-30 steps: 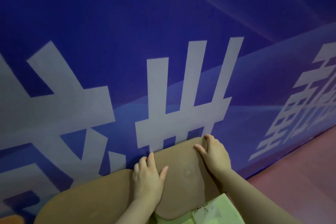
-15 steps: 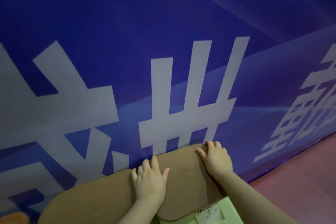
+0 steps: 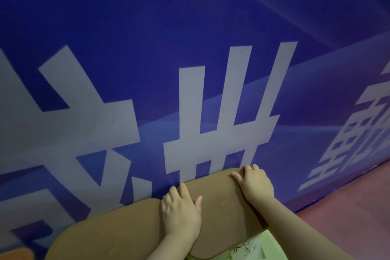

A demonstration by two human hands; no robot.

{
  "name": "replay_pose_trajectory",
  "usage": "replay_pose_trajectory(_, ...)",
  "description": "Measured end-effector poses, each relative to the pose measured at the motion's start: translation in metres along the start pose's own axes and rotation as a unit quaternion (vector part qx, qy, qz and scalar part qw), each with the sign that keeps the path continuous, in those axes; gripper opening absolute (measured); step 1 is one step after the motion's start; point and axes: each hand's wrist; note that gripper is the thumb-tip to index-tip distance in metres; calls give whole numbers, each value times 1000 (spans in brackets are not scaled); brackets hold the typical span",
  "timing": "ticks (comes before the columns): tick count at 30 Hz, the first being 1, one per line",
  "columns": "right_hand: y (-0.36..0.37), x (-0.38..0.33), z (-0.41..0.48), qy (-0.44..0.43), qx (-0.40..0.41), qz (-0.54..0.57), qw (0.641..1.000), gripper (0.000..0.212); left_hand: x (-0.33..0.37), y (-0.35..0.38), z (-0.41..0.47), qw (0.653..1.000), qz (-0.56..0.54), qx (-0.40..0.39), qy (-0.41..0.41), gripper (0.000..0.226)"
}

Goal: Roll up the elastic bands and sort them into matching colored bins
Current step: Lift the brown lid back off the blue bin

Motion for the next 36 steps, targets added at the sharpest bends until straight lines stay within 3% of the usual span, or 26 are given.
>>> replay_pose_trajectory(8, -2, -1, 3, 5, 30, 53, 998, 46, 5, -2, -1, 1000, 4, -2, -11, 66)
replay_pose_trajectory(16, 5, -4, 8, 22, 9, 12, 1000, 48, 6, -2, 7, 1000, 4, -8, -16, 65)
replay_pose_trajectory(27, 10, -4, 9, 11, -24, 38, 999, 44, 7, 0, 5, 997, 71, -26, -1, 71)
replay_pose_trajectory(36, 13, -4, 4, 9, -13, 22, 1000, 50, 7, 4, 2, 1000, 28, -9, 2, 72)
Point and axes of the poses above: each hand's wrist, its own z-axis towards the middle knuckle, its own y-axis out of the palm, x = y × z, and after that the axes turned 2 degrees about -x, right-handed
